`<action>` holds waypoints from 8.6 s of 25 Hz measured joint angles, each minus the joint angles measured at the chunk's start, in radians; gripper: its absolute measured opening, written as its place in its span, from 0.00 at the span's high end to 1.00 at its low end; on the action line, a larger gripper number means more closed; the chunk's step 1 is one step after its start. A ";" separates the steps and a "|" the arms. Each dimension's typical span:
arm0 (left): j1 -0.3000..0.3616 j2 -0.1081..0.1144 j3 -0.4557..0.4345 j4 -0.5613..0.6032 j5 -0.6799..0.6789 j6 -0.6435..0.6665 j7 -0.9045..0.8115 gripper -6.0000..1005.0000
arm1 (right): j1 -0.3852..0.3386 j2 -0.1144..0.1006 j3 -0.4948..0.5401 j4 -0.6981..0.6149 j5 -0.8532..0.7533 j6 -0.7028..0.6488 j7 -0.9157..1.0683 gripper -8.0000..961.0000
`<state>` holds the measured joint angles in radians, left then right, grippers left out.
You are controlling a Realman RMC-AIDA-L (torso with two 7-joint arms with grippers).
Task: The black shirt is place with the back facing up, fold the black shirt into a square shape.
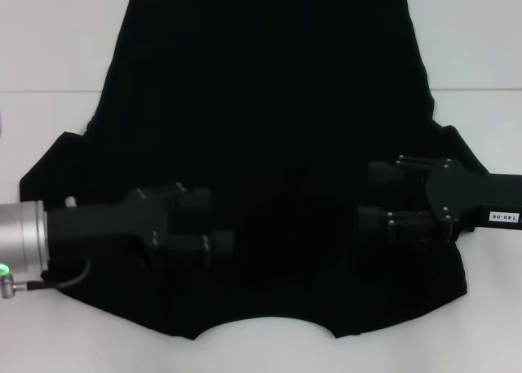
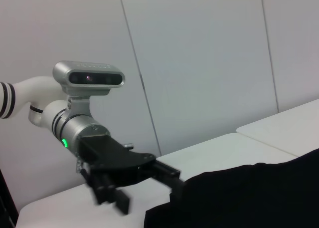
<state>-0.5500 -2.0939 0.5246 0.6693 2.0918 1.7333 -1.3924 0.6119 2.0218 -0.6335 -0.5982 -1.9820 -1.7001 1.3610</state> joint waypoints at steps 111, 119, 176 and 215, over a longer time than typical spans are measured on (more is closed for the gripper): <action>0.016 0.032 -0.129 0.113 0.425 -0.659 -0.685 0.97 | 0.038 0.051 0.012 -0.001 0.042 0.057 0.005 0.08; 0.024 0.031 -0.138 0.152 0.437 -0.661 -0.686 0.99 | 0.044 0.049 0.006 -0.003 0.043 0.057 0.020 0.08; -0.062 -0.039 0.075 0.139 0.211 -0.520 -0.578 0.99 | 0.014 0.058 0.012 0.003 0.056 0.065 0.015 0.08; -0.072 -0.061 0.271 -0.055 -0.032 -0.172 0.160 0.04 | -0.043 -0.164 0.054 -0.043 -0.293 0.363 1.009 0.08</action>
<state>-0.6223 -2.1554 0.7957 0.6141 2.0602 1.5612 -1.2322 0.5687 1.8575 -0.5799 -0.6411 -2.2752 -1.3375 2.3703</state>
